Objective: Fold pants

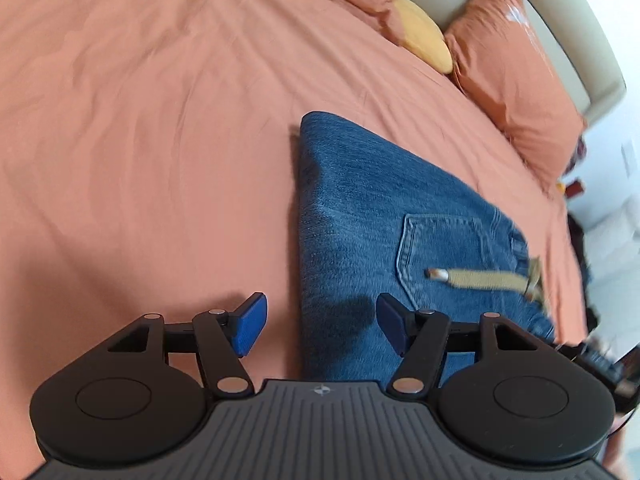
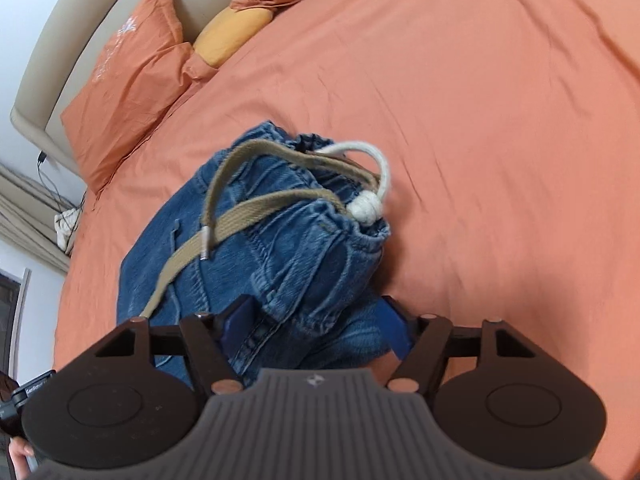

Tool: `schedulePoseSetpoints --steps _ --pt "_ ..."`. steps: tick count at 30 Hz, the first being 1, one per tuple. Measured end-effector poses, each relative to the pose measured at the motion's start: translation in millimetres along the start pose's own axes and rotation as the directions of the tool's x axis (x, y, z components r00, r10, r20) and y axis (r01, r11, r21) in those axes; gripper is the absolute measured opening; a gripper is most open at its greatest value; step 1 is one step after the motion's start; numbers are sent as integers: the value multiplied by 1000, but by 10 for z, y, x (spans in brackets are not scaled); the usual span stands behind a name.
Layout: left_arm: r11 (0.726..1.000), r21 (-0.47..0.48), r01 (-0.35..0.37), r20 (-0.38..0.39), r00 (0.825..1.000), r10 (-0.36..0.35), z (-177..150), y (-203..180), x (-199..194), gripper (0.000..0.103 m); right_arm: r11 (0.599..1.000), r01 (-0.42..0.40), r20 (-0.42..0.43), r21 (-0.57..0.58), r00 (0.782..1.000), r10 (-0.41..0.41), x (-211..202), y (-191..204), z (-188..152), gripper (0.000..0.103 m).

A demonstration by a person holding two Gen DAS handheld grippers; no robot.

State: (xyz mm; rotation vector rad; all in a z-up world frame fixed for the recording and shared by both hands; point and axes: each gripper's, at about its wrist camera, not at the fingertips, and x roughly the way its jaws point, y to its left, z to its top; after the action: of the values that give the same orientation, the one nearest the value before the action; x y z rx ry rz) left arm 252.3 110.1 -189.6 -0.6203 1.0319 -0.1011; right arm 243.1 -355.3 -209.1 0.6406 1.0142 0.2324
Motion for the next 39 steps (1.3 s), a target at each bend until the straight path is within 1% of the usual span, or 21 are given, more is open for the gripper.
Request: schedulePoseSetpoints --steps 1,3,6,9,10,11,13,14,15,16,17,19,21,23,27,32,35,39 --pt "1000 -25 13 3 1000 -13 17 24 35 74 1000 -9 3 13 1000 9 39 -25 4 75" --pt "998 -57 34 8 999 -33 46 56 103 74 1000 -24 -2 21 1000 24 114 -66 23 77" --pt "996 -72 52 0 999 -52 117 74 245 74 996 -69 -8 61 998 69 213 -156 59 77" --pt "995 -69 70 -10 997 -70 158 89 359 73 987 -115 -2 112 993 116 326 -259 87 73" --pt "995 -63 76 -12 997 -77 165 86 388 69 986 -128 4 109 992 129 351 -272 91 71" --pt "995 -58 82 -12 996 -83 168 82 407 59 986 -136 7 100 991 136 371 -272 98 70" --pt "994 -54 95 -21 995 -97 166 74 433 48 986 -148 9 81 989 148 379 -280 91 64" --pt "994 -49 95 -22 995 -96 164 63 437 37 985 -153 9 73 988 153 373 -290 85 61" --pt "995 -38 96 -27 995 -97 162 44 443 34 985 -158 8 64 987 158 366 -298 78 56" --pt "997 -19 80 -26 996 -80 169 4 441 28 986 -159 6 52 987 159 358 -291 73 51" --pt "998 9 64 -26 998 -64 175 -43 437 20 987 -155 5 37 988 155 351 -268 73 48" --pt "998 53 36 -25 999 -35 193 -140 402 16 990 -144 5 -3 990 144 334 -187 90 38" --pt "996 93 9 -26 1000 -7 221 -230 353 14 990 -122 2 -68 992 122 289 -82 115 33" --pt "992 122 -12 -18 1000 14 240 -297 270 9 991 -102 4 -92 995 102 235 -8 144 31" --pt "988 156 -5 4 1000 4 289 -420 37 7 984 -75 29 -164 996 81 77 289 203 27" --pt "976 215 -45 44 998 36 410 -560 -347 6 968 -73 29 -238 996 82 -122 764 202 25" --pt "964 256 -74 73 996 57 525 -541 -682 6 957 -102 29 -271 993 114 -231 1084 109 24" --pt "955 272 -117 112 990 89 675 -324 -1219 6 937 -167 10 -307 984 179 -294 1562 -112 24"
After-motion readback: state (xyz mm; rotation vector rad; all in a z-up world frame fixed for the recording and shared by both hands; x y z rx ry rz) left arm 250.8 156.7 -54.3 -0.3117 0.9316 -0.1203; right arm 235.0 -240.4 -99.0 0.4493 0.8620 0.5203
